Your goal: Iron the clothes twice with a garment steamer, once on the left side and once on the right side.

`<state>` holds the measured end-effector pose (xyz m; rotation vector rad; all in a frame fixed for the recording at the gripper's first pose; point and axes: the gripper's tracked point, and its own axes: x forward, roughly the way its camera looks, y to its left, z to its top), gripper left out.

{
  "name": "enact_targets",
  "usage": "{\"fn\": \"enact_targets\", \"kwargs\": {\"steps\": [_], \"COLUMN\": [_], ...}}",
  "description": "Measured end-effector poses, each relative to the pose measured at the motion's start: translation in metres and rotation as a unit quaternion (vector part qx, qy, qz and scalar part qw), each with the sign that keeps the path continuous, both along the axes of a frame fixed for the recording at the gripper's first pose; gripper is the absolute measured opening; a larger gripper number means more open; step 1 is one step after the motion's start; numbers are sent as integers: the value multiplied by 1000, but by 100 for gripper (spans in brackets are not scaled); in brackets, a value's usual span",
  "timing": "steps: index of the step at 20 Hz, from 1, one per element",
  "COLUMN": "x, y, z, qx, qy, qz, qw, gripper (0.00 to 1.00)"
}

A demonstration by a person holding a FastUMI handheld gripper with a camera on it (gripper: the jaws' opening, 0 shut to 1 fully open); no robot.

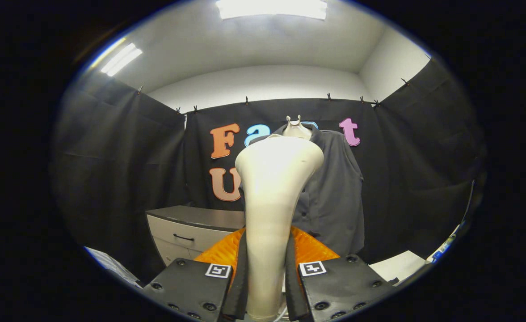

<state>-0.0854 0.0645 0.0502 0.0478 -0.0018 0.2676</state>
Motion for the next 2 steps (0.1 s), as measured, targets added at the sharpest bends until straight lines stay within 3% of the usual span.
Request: {"fn": "enact_targets", "kwargs": {"steps": [2], "x": [-2], "y": [1], "z": [-1], "qx": [0], "qy": [0], "qz": [1], "qw": [1000], "gripper": [42]}}
